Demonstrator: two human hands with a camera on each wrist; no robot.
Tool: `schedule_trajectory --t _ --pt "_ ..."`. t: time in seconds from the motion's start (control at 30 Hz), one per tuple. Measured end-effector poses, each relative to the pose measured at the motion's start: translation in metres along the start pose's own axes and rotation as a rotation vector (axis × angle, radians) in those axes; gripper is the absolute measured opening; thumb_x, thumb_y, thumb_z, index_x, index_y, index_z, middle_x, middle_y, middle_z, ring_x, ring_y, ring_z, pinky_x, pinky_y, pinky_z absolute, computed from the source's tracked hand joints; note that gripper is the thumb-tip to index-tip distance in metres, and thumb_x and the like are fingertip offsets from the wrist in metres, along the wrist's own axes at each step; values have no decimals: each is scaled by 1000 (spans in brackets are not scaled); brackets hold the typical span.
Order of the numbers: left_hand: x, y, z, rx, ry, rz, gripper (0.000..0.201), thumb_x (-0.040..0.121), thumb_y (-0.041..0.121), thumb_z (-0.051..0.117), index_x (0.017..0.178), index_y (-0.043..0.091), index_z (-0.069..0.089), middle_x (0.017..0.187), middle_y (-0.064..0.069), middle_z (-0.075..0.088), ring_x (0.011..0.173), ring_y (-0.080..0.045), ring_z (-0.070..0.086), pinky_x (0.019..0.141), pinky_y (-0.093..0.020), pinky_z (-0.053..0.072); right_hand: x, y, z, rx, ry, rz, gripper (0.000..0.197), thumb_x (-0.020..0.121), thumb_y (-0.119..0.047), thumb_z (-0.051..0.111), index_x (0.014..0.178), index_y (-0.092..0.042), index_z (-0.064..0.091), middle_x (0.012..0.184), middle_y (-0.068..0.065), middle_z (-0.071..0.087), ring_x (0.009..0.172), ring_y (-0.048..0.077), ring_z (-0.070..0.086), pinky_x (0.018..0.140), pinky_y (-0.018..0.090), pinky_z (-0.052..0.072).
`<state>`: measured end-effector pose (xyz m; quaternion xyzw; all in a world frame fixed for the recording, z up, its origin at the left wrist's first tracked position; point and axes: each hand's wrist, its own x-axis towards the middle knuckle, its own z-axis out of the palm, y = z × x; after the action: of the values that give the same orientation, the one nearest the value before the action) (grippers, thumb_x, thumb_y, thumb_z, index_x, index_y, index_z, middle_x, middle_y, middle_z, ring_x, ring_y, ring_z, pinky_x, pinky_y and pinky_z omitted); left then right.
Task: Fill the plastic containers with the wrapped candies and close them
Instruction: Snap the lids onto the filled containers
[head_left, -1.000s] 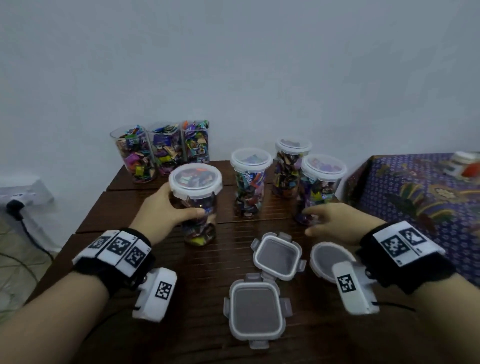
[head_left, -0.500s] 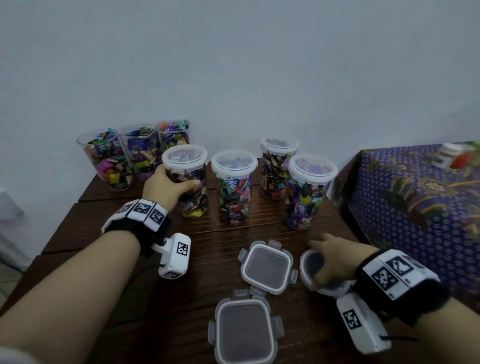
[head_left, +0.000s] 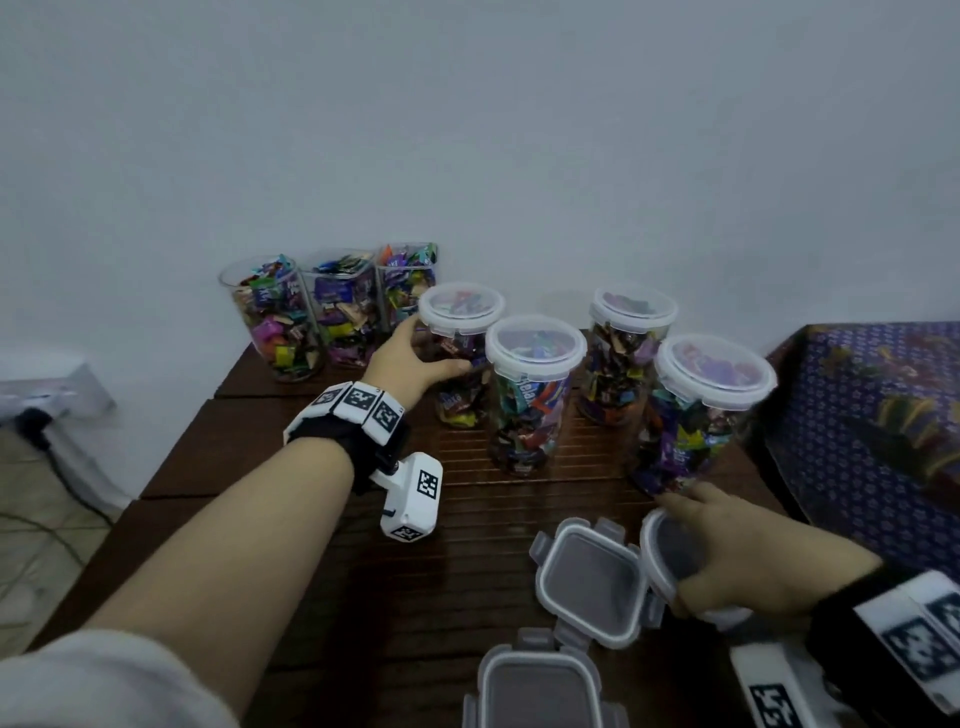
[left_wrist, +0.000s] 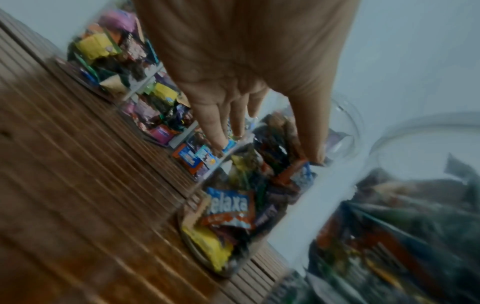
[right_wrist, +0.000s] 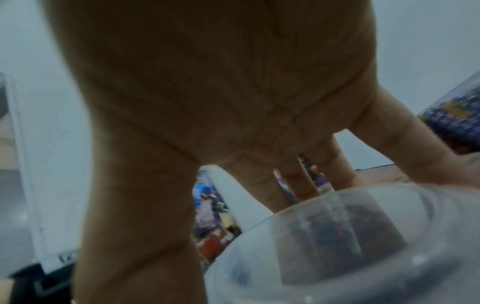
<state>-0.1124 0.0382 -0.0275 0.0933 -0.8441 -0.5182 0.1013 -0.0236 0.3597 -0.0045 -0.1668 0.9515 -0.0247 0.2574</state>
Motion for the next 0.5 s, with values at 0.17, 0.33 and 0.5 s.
schedule_trajectory --t 0.17,0.33,0.5 --pt "-3 -25 -43 68 281 -61 61 81 34 73 133 14 48 127 -5 58 115 -20 55 97 -31 41 4 -38 -20 -20 45 -207 114 52 -68 56 149 -23 15 132 -8 30 126 11 34 104 26 33" --pt "5 -54 -94 -18 702 -165 59 77 32 76 121 6 47 120 -12 59 108 -27 57 82 -27 39 18 -75 -22 -2 41 -368 112 53 -69 54 149 -27 14 131 -15 27 126 7 31 105 26 33" --pt "31 -72 -123 -42 658 -218 91 73 34 80 143 7 28 141 -17 43 126 -30 46 103 -37 38 37 -106 -24 -27 33 -433 100 73 -56 67 150 -24 12 140 -11 26 130 9 30 107 25 31"
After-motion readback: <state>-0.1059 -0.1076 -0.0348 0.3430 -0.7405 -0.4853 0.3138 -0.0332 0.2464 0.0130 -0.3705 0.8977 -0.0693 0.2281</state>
